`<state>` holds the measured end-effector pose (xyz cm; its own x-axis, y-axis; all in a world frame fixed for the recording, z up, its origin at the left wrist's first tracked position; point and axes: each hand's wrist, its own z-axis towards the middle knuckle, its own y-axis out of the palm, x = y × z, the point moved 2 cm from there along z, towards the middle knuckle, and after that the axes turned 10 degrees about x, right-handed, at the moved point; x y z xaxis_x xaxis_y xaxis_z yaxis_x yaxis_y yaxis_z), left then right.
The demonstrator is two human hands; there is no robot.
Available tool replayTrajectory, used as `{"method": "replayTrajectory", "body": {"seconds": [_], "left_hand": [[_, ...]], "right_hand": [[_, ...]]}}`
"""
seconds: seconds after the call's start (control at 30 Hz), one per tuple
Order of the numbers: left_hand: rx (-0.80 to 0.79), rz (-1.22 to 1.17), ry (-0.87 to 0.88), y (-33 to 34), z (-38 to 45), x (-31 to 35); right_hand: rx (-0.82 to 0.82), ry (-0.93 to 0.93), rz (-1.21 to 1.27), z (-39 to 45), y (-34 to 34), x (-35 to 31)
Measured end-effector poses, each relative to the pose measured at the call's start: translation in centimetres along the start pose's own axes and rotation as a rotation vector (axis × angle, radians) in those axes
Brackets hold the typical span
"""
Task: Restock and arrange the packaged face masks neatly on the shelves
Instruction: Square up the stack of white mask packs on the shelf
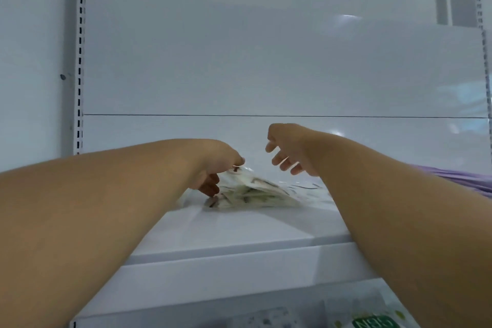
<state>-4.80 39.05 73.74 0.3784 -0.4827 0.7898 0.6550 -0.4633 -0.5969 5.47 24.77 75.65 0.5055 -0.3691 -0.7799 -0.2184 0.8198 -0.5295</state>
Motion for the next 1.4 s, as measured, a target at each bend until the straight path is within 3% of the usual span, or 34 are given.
{"method": "replayTrajectory", "body": {"seconds": [0.1,0.17,0.4,0.57,0.7,0.8,0.9,1.03,1.1,1.3,1.4], "left_hand": [[0.021,0.088,-0.004,0.6,-0.1,0.2],[0.024,0.103,-0.014,0.7,-0.2,0.2],[-0.029,-0.126,0.010,0.6,0.2,0.6],[0.107,-0.236,0.052,0.1,0.5,0.9],[0.206,-0.303,0.130,-0.4,0.6,1.0],[0.251,-0.343,0.189,-0.9,-0.1,1.3],[0.271,-0.388,0.211,-1.2,-0.4,1.5],[0.281,-0.440,0.230,-1.6,-0.6,1.2],[0.292,-0.439,0.237,-1.8,-0.7,1.2],[0.388,-0.580,0.376,-3.0,-1.3,1.9],[0.316,-0.654,0.404,-3.2,-1.5,2.1]], "right_hand": [[-0.052,0.124,-0.275,0.1,0.0,1.3],[-0.134,0.154,-0.300,-0.1,0.6,1.4],[-0.254,0.166,0.166,-0.8,0.9,0.6],[-0.261,0.189,0.366,-1.3,0.3,0.4],[-0.170,0.163,0.461,-0.8,0.1,0.4],[0.028,0.142,0.218,0.0,-0.2,0.9],[0.028,0.208,0.065,-0.4,-0.3,1.4],[-0.201,0.267,0.276,-0.6,0.9,1.2],[-0.235,0.258,0.352,-0.4,1.5,1.0],[-0.048,0.110,0.709,0.2,0.7,-0.4],[0.017,0.089,0.755,0.4,0.3,-0.6]]}}
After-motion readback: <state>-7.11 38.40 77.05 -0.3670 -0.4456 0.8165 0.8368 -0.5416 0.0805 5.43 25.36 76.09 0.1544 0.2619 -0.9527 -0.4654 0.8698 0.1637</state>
